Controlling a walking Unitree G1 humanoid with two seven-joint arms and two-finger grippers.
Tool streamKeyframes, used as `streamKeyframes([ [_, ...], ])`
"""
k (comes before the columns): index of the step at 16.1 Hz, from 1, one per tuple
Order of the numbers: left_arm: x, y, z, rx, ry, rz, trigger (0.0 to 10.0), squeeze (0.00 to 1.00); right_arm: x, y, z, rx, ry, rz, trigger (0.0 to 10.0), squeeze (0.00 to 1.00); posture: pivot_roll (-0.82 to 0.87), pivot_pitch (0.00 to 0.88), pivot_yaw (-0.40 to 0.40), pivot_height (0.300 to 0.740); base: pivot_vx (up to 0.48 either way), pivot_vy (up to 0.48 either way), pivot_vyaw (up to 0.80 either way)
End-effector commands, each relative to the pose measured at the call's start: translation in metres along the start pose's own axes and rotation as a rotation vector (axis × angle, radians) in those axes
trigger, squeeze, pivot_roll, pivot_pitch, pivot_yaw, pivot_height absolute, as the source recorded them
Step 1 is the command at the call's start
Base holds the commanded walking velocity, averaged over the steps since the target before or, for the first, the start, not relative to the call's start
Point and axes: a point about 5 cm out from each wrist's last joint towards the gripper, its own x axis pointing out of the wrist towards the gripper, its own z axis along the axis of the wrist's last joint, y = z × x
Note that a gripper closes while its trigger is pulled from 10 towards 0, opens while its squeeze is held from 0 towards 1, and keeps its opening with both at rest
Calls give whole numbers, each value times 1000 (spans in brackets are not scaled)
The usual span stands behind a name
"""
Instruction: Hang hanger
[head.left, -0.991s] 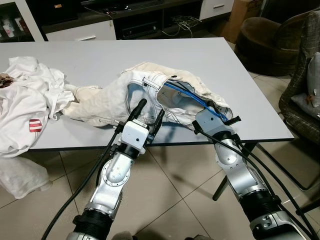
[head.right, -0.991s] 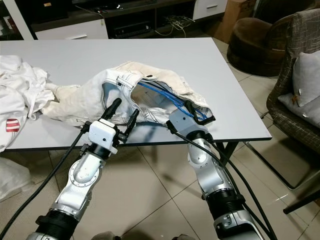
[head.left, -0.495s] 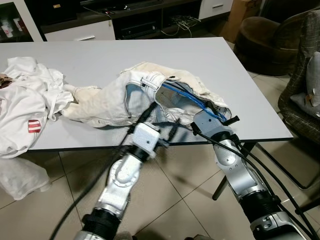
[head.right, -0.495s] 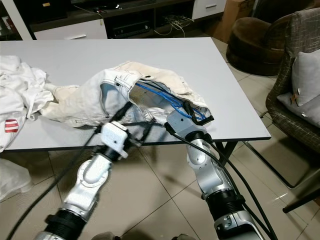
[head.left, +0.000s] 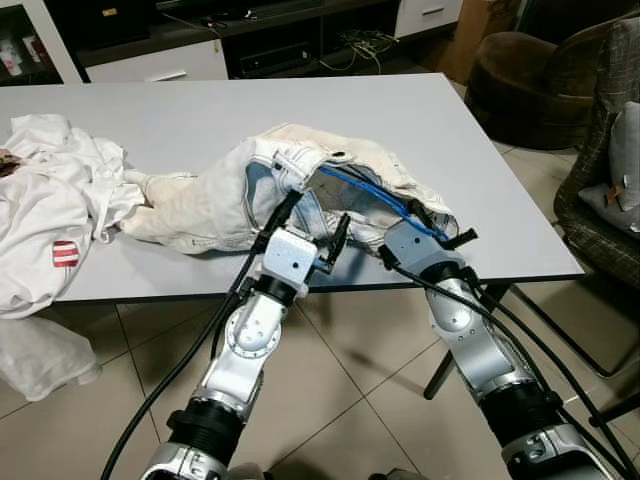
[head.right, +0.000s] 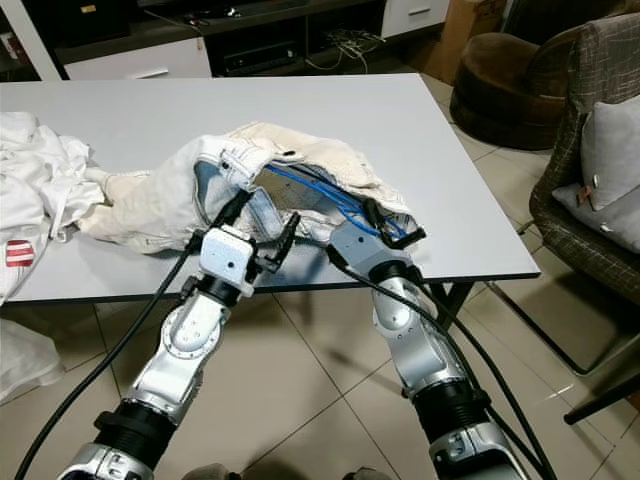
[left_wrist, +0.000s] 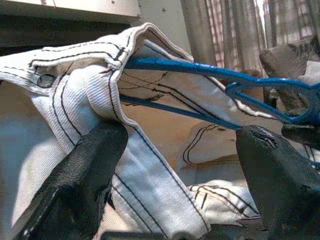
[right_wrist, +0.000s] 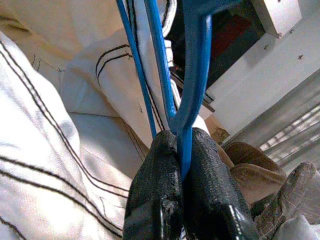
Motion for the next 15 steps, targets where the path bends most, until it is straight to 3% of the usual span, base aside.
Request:
streamKeyframes([
  [1,3,5,-1,15,14,29,10000,0,-1,-2,5,-2,-22,-6,10000,0,2,0,25,740,0,0,0],
  [7,-5,17,-2,79,14,53,10000,0,-4,-5,-6,-15,17,-14,10000,0,0,0,28,740,0,0,0],
  [10,-3,26,12,161,-72,27,10000,0,-6,-9,-13,-198,3,4,10000,0,6,0,28,740,0,0,0],
  [12,-3,25,18,184,-113,-13,10000,0,-5,-10,-14,-273,7,-4,10000,0,6,0,28,740,0,0,0],
  [15,-4,29,23,225,-132,-28,10000,0,4,-14,-12,-482,-19,-17,10000,0,13,0,25,740,0,0,0],
])
